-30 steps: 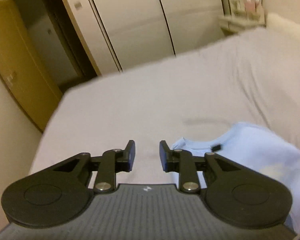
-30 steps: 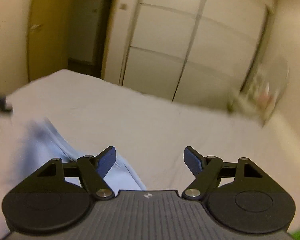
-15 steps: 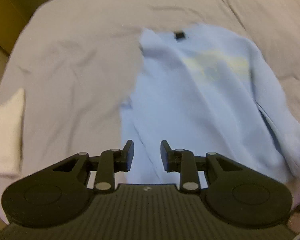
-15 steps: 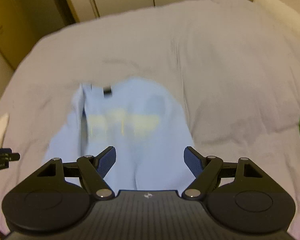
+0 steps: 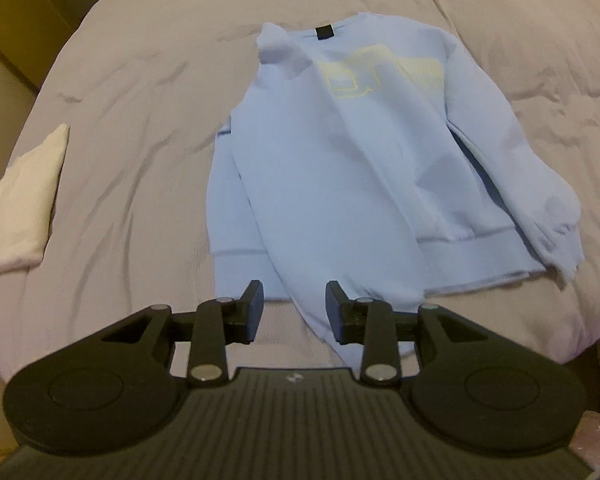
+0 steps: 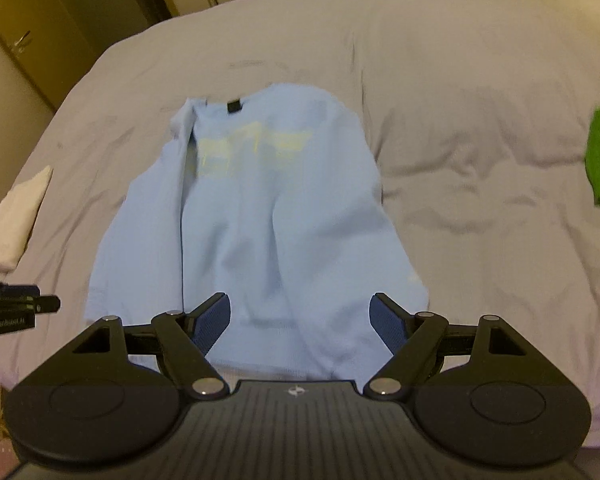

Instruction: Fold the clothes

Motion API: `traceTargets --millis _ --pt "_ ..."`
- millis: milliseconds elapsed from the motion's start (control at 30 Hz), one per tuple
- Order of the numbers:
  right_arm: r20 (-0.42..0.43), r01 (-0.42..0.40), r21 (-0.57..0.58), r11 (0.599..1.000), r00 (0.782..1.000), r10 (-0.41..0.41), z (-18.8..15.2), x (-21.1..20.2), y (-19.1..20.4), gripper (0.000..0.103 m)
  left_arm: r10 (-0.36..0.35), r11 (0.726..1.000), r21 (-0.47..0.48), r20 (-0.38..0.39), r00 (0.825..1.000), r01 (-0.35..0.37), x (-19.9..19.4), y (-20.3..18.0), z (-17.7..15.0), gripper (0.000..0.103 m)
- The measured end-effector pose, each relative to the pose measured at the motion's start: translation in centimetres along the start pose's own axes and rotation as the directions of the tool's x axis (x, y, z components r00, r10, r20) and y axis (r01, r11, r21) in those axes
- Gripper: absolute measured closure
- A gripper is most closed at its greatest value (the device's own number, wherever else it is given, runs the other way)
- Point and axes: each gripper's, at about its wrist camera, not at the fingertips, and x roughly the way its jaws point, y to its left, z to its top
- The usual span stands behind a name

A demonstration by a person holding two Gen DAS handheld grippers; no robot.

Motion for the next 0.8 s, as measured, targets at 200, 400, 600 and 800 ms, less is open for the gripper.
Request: traceTargets --millis 200,400,600,800 --pt "-0.016 -0.034 -0.027 0.999 0.999 0.034 -2.6 -0.3 -0.4 0.024 0.007 1.0 -0.018 0.012 1.0 -0.007 -1.2 -1.8 -2.6 0.072" --pt "-0.015 -0.047 -0.043 0.998 0.999 0.046 -3.5 -1.3 -0.2 0.024 0.007 1.0 -0.026 0.013 1.0 -0.006 -1.3 -2.2 -3.2 0.069" --pt "-0.031 -0.021 -0.02 1.0 0.999 0.02 -3.6 -0.6 -0.9 0.023 -0.037 0.999 0.026 -0.006 0.999 0.037 1.6 -2.3 -3.3 0.066" --pt "-0.079 0.013 0.121 0.993 0.997 -0.003 -5.5 1.6 -3.2 0.023 -0.135 0.979 0.151 -0.015 0.991 0.135 4.8 -3.8 -5.8 0.065"
